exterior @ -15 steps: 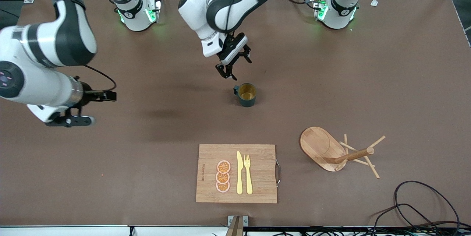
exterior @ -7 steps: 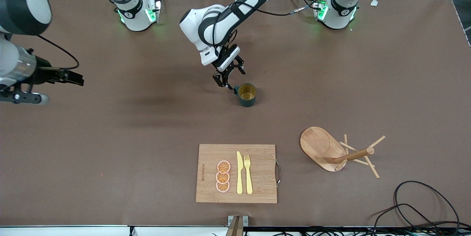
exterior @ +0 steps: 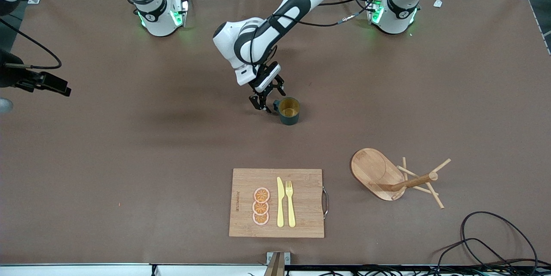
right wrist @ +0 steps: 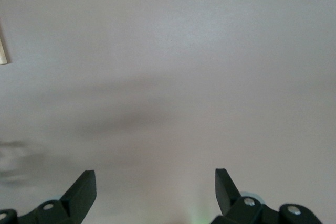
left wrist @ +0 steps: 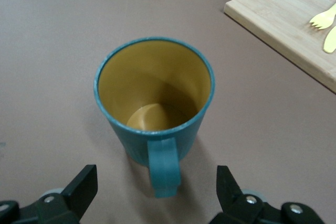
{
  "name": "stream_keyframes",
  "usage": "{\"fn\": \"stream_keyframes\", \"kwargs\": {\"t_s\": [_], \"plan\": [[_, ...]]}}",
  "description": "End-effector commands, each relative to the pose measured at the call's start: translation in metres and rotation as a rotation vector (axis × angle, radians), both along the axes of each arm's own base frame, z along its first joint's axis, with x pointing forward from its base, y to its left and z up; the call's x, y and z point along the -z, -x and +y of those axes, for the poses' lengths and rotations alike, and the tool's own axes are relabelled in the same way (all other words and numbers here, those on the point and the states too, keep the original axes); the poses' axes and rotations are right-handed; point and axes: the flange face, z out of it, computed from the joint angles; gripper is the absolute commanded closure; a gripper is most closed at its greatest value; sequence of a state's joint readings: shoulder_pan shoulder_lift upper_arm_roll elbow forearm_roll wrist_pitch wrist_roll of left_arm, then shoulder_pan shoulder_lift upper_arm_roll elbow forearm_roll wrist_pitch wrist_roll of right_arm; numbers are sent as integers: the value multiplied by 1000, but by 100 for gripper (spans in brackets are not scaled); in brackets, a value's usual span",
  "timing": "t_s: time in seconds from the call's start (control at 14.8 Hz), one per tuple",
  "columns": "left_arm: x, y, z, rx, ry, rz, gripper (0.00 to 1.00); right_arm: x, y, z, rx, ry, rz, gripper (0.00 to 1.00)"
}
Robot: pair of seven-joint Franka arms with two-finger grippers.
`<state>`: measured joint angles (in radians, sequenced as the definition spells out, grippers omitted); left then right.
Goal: Pass cup and hang on rack
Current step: 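Grasp the mug handle with the left gripper while the right gripper withdraws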
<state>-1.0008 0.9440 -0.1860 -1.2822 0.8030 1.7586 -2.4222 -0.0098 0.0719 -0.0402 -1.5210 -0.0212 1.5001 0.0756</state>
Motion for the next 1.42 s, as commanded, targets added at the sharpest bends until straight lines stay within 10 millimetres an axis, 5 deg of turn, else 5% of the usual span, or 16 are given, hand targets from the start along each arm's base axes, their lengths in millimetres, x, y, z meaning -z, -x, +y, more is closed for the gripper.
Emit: {"fn": "stream_keyframes", "kwargs": {"t_s": [0.0,0.47,0.81,1.02,1.15,1.35], "plan": [[14,-1,-4,1,5,-34,0,-8,-4,1,-2,-5,-1,0],[32,0,-2,1,6,-53,14,-12,13,25,-33,-8,65,0],[33,-3,0,15,-9,-47,76,-36,37,17,-16,-51,43,0],[32,-3,0,41,-20,-43,99,-46,58,17,-17,-52,25,0],[10,-8,-4,73,-17,-26,100,-53,63,19,-20,-54,11,0],[-53,-41,5,-16,96,62,100,-58,66,18,-17,-69,1,0]]}}
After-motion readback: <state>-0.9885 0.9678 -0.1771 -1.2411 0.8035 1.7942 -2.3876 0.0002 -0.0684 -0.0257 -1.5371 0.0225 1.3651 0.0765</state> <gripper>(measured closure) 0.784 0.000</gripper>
